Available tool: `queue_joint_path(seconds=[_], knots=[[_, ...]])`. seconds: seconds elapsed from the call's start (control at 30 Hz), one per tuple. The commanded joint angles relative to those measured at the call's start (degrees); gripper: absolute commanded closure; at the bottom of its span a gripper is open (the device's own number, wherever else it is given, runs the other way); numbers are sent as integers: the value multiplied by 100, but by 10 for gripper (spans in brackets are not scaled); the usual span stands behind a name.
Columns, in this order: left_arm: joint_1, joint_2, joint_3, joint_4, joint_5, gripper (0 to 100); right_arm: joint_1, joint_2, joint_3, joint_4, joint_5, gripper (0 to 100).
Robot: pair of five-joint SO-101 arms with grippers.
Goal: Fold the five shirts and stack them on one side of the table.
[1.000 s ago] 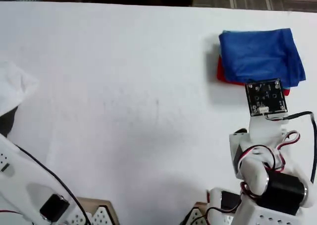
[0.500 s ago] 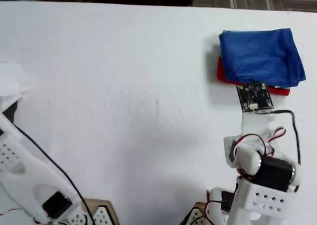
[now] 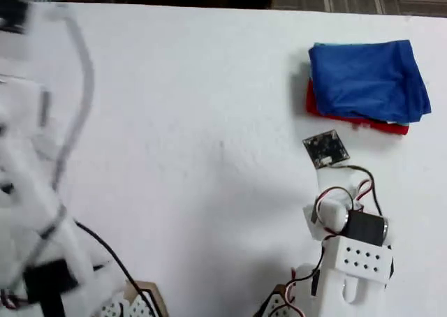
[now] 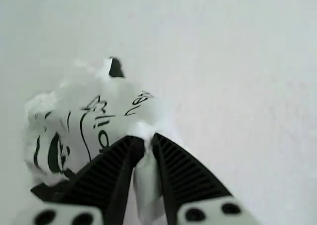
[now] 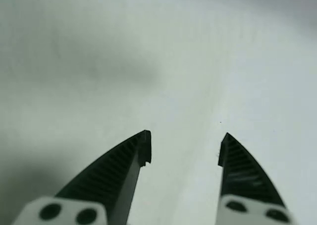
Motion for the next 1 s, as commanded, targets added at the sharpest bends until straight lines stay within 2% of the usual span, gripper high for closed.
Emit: queue_joint_path(seconds=[0.0,0.17,0.37,0.53,0.73,0.8,0.97], knots=[[1231,-835,180,79,26,975,110,-84,44,-180,79,779],[2224,-1152,154,35,26,975,224,-84,53,-189,70,779],[3051,-1178,224,53,35,975,224,-84,53,-163,79,779],[3437,-1178,699,-9,35,974,198,-84,53,-189,62,778],[3684,-1178,1569,-519,35,971,198,-84,18,-303,79,776],[3657,-1178,1991,-791,35,941,180,-84,26,-303,79,776],[3648,-1178,2492,-1125,35,779,163,-84,26,-435,44,776]])
